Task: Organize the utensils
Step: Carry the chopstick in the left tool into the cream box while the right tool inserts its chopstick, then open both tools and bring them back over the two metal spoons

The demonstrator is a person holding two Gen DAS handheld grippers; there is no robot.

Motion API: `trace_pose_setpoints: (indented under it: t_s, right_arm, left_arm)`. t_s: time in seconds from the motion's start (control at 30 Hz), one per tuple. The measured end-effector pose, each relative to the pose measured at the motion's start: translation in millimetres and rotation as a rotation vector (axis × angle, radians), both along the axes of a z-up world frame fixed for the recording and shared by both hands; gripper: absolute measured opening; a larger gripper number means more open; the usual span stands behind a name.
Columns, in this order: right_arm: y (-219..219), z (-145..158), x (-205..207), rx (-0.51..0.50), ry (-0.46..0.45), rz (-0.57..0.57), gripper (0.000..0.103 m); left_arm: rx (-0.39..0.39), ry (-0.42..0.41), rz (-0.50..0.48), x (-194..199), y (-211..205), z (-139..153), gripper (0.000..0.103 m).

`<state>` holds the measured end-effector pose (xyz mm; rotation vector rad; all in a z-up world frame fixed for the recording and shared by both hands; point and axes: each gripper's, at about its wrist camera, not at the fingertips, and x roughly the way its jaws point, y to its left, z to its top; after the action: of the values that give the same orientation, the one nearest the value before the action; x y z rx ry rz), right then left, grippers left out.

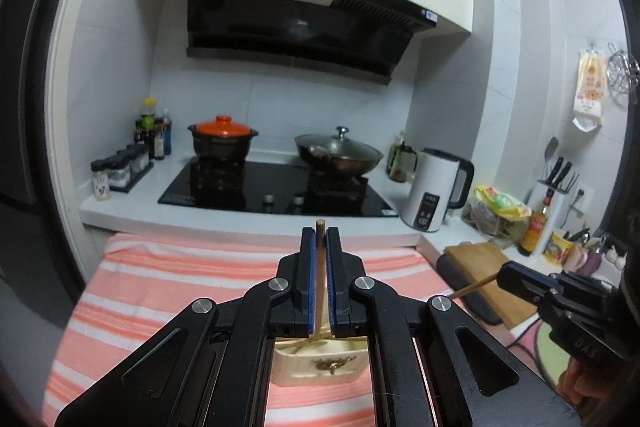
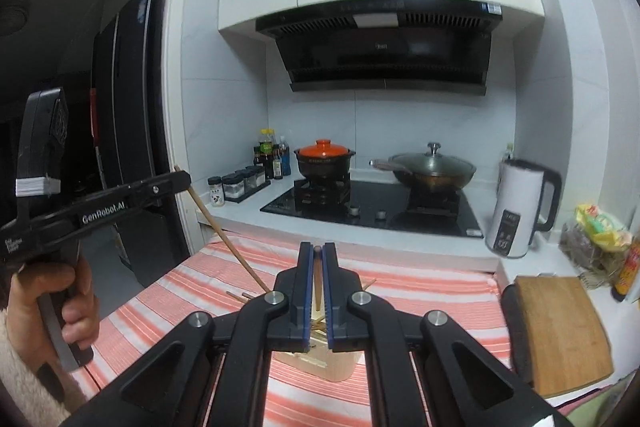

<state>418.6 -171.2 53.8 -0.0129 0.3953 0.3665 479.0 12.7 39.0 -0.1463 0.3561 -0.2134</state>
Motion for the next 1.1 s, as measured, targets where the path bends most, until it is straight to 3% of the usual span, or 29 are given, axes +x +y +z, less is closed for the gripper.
trace_pose_setpoints:
  t_s: [0.33,0.4,0.43,0.47,0.5,0.57,0.63,0.73,0.83,0.97,1.1]
  right_arm:
    - [12.0,-83.4,67.2,0.043,0.26,0.024,0.005]
    - [15.6,-88.9,68.6,0.038,0.264,0.051,0.008]
    - [16.4,-87.5,65.2,0.026,0.256,0.055,0.009]
    - [15.3,-84.4,59.3,0.019,0.243,0.059,0.019]
    - [13.1,-78.5,51.5,0.018,0.222,0.061,0.035]
    - [5.3,-61.2,27.8,0.023,0.153,0.051,0.055]
    - [-1.8,-48.7,1.2,0.0,0.091,0.04,0.06]
    - [-12.5,-44.0,-43.4,-0.08,0.057,0.019,0.068]
    - [-21.5,-73.3,-83.7,-0.161,0.093,-0.015,0.073]
    - [-33.2,-156.9,-130.3,-0.239,0.246,-0.063,0.073]
    - [-45.1,-217.9,-166.4,-0.248,0.368,-0.118,0.073]
  left_arm:
    - [0.029,0.2,-0.043,42.4,-16.0,-70.1,0.006]
    - [0.011,0.247,-0.063,42.3,-12.5,-74.1,0.03]
    - [0.003,0.262,-0.067,38.4,-9.3,-73.4,0.058]
    - [0.002,0.264,-0.066,31.4,-5.8,-71.2,0.076]
    - [0.009,0.26,-0.066,21.5,-1.8,-67.9,0.08]
    - [0.048,0.27,-0.08,0.0,6.0,-63.7,0.09]
    - [0.098,0.3,-0.09,-25.5,13.5,-66.7,0.099]
    - [0.151,0.353,-0.104,-68.5,26.4,-93.4,0.101]
    - [0.14,0.444,-0.086,-107.9,38.6,-145.6,0.101]
    - [0.15,0.542,0.003,-143.1,46.8,-216.9,0.101]
    - [0.259,0.512,0.086,-162.9,38.4,-246.0,0.101]
